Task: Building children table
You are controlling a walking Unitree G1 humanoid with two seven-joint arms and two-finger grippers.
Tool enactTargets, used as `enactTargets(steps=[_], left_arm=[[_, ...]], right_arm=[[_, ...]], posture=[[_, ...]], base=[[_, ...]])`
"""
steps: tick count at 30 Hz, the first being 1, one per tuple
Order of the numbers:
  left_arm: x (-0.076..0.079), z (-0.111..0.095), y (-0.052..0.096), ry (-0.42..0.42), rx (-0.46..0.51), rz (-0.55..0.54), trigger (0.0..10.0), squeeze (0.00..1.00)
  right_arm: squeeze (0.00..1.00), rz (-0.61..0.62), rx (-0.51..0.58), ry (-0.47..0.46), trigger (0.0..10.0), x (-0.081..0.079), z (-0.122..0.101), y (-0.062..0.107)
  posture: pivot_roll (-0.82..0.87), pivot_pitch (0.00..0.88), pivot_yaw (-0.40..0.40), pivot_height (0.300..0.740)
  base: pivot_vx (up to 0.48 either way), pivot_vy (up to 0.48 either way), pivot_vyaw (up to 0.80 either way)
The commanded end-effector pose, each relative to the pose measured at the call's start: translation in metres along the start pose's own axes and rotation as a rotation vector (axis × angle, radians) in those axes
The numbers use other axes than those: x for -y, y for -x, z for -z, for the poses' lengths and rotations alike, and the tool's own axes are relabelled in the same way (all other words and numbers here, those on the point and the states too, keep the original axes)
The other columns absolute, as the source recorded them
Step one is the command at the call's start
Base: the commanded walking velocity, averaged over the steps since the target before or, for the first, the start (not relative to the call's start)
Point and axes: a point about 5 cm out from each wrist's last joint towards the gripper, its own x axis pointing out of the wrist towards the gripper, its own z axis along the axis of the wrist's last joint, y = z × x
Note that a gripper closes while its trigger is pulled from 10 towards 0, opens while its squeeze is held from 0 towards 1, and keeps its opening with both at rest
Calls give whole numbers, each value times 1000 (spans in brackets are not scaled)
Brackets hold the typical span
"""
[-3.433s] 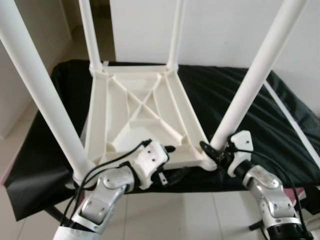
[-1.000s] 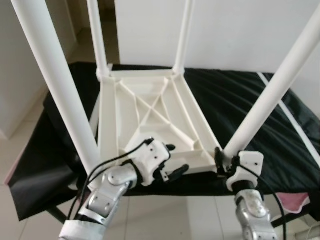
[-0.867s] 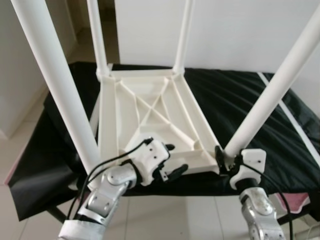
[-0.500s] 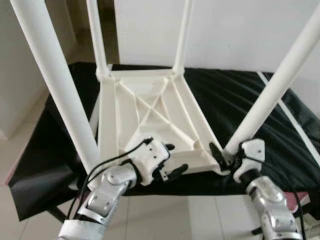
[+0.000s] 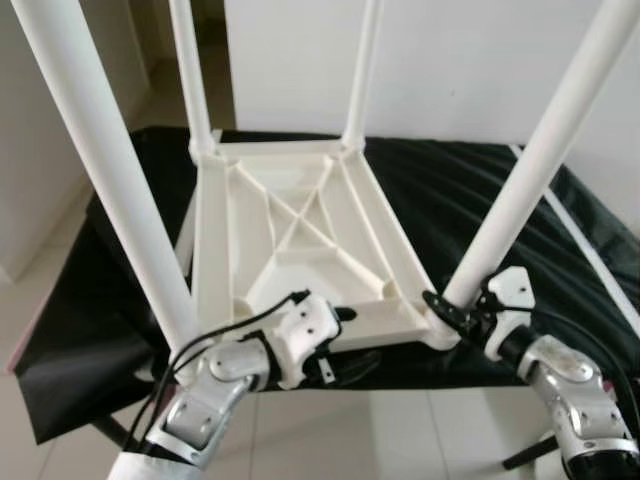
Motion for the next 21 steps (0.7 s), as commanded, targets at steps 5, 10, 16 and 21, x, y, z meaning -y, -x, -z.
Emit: enactTargets(steps=[5, 10, 16, 21], left_arm=[[4, 4, 4, 6, -29, 23, 10000, 0], [4, 6, 6, 0, -40, 42, 10000, 0], [-1, 13, 9, -26, -59, 111, 10000, 0], [-18, 16, 17, -76, -103, 131, 10000, 0]], right_arm=[[0, -67, -46, 6, 0, -10, 9, -1], [0, -57, -42, -12, 10000, -13, 9, -1], [0, -46, -9, -41, 10000, -22, 6, -5], [0, -21, 27, -64, 10000, -29, 3, -11]], posture=[[-26, 0, -62, 740], [-28, 0, -59, 740], [-29, 11, -61, 740], [-28, 18, -61, 740]], base=[[0, 0, 0], [0, 0, 0], [0, 0, 0], [0, 0, 0]])
